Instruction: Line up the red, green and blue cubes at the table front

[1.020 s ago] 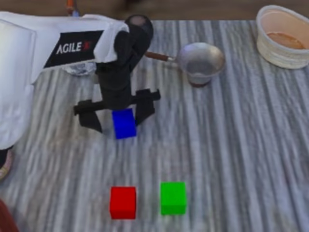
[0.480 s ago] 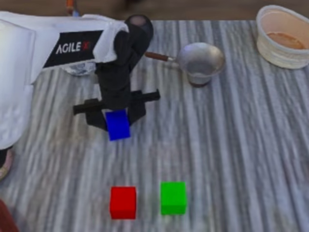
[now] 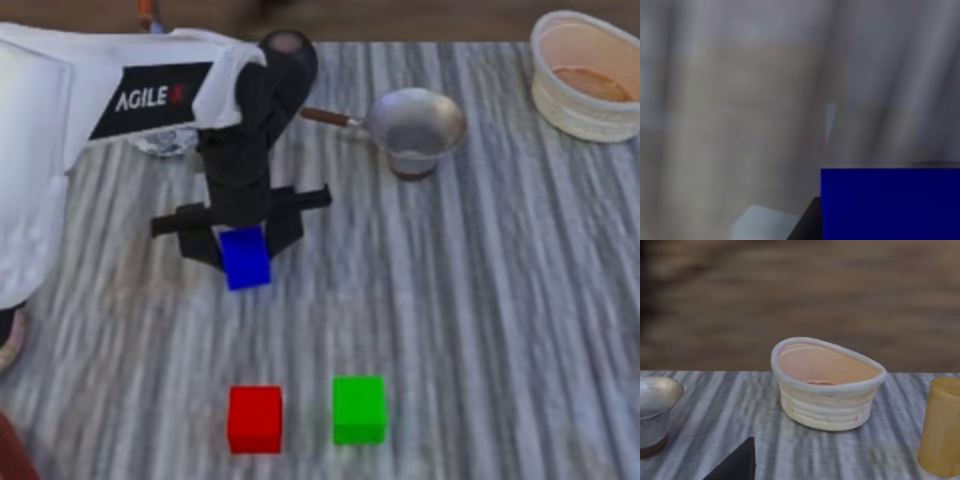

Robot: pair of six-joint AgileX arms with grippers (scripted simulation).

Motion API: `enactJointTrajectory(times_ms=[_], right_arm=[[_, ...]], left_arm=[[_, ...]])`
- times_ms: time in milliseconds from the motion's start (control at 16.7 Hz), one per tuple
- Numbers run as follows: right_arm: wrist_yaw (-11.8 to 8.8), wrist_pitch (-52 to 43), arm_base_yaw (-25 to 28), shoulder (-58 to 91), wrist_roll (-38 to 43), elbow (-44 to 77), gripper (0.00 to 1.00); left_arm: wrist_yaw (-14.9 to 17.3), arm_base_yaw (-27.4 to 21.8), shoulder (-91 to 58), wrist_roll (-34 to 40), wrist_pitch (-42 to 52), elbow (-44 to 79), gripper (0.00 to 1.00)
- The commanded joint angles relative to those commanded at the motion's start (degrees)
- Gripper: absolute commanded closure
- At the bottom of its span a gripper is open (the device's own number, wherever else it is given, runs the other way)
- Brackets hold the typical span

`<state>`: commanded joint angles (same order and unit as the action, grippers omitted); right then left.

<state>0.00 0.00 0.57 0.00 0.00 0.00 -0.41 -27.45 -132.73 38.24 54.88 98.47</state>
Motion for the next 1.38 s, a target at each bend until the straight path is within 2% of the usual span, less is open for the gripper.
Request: enactJointTrajectory(times_ms=[480, 840, 1020, 1380], right_arm=[[0.0, 0.0, 0.0, 0.0, 0.0, 0.0, 0.0], [0.0, 0.0, 0.0, 0.0, 0.0, 0.0, 0.0], [0.0, 0.0, 0.0, 0.0, 0.0, 0.0, 0.0], [0.0, 0.0, 0.0, 0.0, 0.0, 0.0, 0.0]], left_arm=[[0.0, 1.0, 3.8, 0.1, 12.8, 8.7, 1.0], [-0.1, -0.1, 3.7, 0.8, 13.4, 9.4, 1.0], [-0.2, -5.9, 3.2, 5.0, 14.6, 10.9, 1.0], [-0.3, -26.7, 2.9, 16.8, 17.8, 13.8, 1.0]])
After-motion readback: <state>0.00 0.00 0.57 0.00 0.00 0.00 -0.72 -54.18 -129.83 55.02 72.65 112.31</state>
